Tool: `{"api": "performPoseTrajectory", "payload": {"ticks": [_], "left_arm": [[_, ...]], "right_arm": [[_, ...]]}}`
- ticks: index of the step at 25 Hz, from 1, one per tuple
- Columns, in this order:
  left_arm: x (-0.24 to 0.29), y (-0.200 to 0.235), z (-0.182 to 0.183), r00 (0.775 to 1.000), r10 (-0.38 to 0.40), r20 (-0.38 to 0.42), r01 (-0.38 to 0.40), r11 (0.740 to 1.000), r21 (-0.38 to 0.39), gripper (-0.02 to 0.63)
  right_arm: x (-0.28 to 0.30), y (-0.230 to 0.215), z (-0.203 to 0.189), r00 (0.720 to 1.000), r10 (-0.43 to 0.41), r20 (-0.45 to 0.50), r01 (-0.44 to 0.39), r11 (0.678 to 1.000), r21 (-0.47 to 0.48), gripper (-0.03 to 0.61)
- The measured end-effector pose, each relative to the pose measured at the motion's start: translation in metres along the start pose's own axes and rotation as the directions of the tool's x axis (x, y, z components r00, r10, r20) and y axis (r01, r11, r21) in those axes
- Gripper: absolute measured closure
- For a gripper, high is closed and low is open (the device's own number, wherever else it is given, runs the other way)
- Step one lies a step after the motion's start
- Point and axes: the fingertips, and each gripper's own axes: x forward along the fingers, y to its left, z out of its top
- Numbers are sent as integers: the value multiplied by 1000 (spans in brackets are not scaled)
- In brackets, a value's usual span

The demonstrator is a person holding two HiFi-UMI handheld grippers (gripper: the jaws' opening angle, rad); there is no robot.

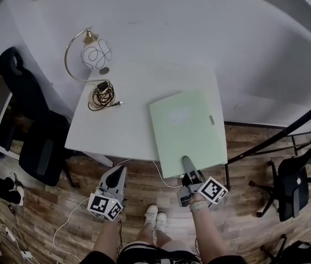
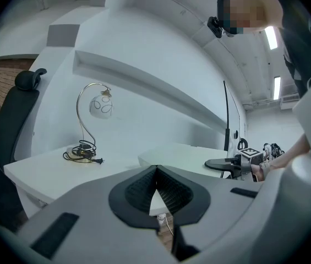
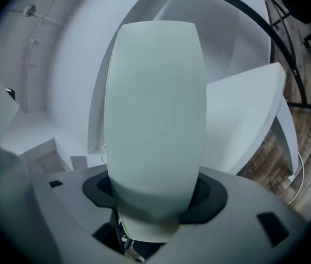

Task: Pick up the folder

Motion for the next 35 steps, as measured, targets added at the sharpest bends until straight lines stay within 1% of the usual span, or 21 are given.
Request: {"api": "performPoseTrajectory", "payload": {"ticks": [3, 5, 8, 10, 11, 14, 17, 22, 28, 35], "left_arm": [[-1, 1, 7, 1000, 6, 7, -6, 1000, 7, 600], [-1, 2, 12, 1000, 9, 13, -9, 1000, 6, 600], [-2, 4, 18, 1000, 12, 22, -12, 1000, 4, 600], [-2, 4, 22, 1000, 15, 25, -15, 1000, 8, 600], [-2, 4, 24, 1000, 17, 26, -17, 1000, 9, 600], [-4, 8, 29, 999, 27, 24, -28, 1000, 7, 600], [-5, 13, 32, 999, 34, 22, -34, 999, 11, 600], [-8, 16, 39, 999, 43, 30, -44, 999, 12, 600], [-11, 16, 46, 998, 50, 37, -50, 999, 11, 600], [-15, 15, 60, 997, 61, 52, -62, 998, 16, 600]], "right_arm": [[4, 19, 8, 997, 74, 3, -73, 994, -79, 284], [7, 32, 11, 993, 120, 0, -119, 987, -108, 284], [6, 34, 15, 995, 101, -4, -100, 984, -144, 284], [3, 27, 18, 998, 54, -11, -55, 979, -198, 284], [2, 27, 19, 999, 44, -13, -46, 974, -220, 284], [2, 39, 22, 998, 54, -20, -57, 962, -269, 284], [0, 46, 24, 999, 44, -26, -50, 940, -338, 284], [-6, 54, 30, 1000, 20, -21, -27, 894, -447, 284], [-14, 61, 37, 1000, 4, -9, -9, 859, -512, 284], [-25, 73, 47, 1000, 5, 12, 3, 828, -561, 284]]}}
